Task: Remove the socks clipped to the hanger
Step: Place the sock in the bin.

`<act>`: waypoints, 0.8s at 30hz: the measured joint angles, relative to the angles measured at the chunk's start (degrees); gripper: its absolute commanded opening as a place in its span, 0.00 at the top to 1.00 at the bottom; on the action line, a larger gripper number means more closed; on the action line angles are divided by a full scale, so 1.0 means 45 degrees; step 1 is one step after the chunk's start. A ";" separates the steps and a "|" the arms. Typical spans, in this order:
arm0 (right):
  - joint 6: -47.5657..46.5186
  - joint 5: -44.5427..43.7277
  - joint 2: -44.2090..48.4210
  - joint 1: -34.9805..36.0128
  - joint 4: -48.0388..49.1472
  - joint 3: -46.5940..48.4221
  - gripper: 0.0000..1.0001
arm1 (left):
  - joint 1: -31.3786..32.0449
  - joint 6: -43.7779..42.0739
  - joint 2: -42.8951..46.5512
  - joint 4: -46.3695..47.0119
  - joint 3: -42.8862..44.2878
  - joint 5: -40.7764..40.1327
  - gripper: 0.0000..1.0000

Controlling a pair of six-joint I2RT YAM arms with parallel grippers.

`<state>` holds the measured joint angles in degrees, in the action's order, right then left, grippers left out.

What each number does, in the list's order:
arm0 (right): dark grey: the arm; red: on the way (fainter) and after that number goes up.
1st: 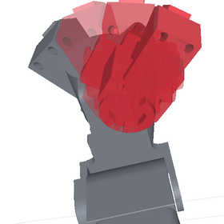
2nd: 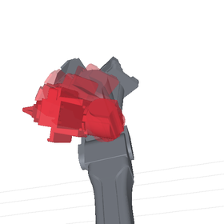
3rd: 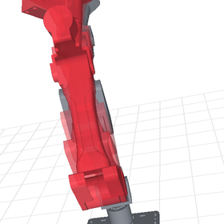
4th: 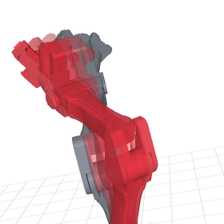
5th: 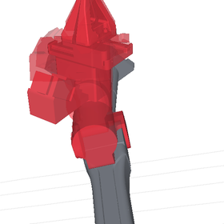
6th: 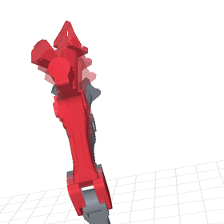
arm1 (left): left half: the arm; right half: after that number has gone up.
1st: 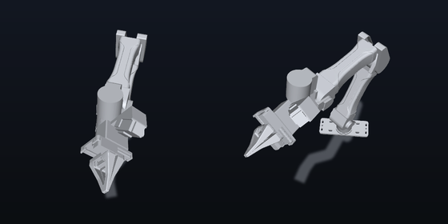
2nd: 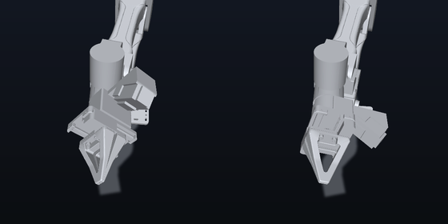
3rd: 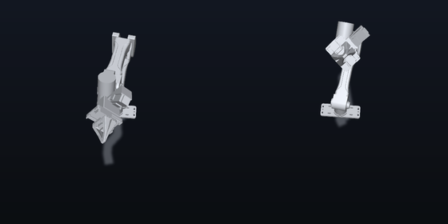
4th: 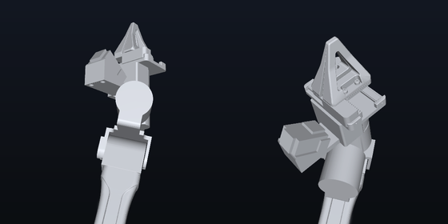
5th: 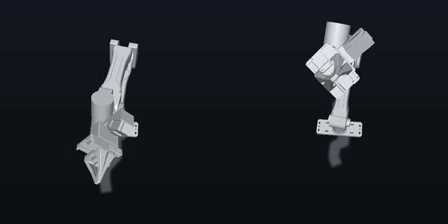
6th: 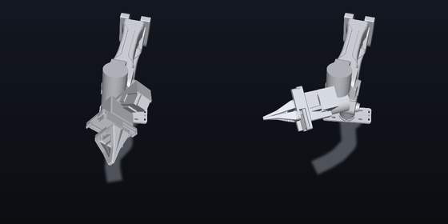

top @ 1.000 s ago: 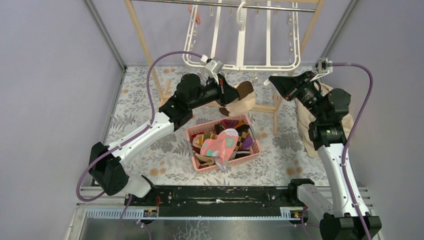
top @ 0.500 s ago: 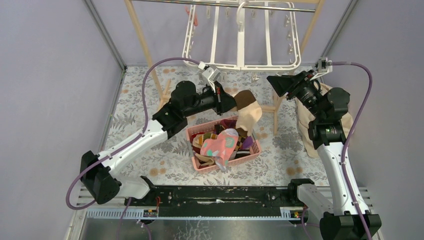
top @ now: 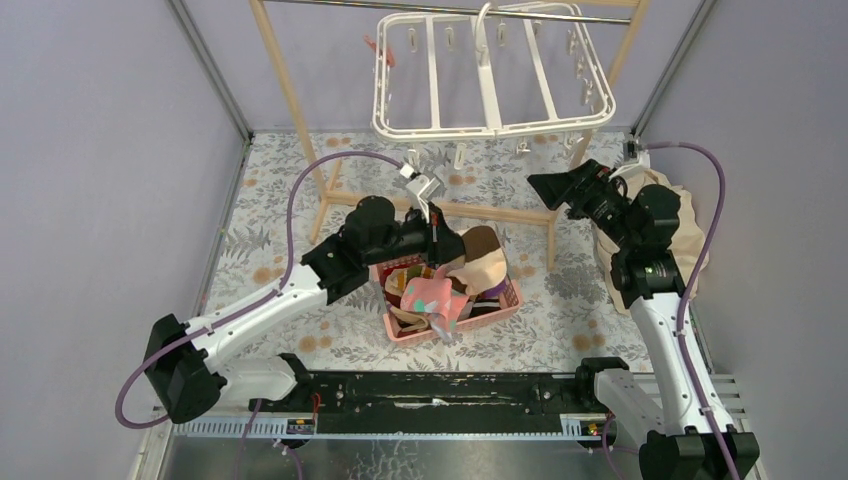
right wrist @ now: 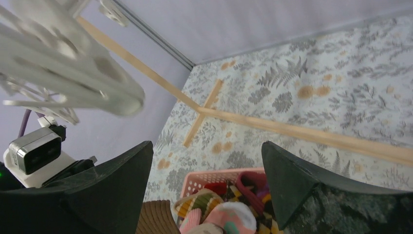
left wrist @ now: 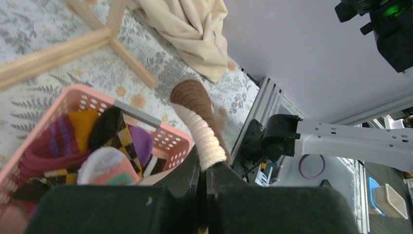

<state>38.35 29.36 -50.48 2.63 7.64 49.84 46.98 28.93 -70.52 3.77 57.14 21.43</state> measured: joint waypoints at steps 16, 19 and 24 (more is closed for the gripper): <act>-0.0656 0.1588 -0.1030 0.0772 -0.1647 -0.0685 0.15 | 0.0636 0.0889 -0.0019 -0.0117 -0.3303 -0.2113 0.82; -0.1336 0.1681 -0.1885 0.1996 -0.2560 -0.0398 0.16 | 0.0636 0.0903 -0.0384 -0.0063 -0.3677 -0.2623 0.73; -0.2365 0.1151 -0.2963 0.4143 -0.3808 -0.0117 0.17 | 0.0636 0.0913 -0.0704 -0.0068 -0.4085 -0.3536 0.59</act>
<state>27.70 34.54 -63.81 21.28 -9.50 49.32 49.84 33.04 -73.69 3.46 38.76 5.52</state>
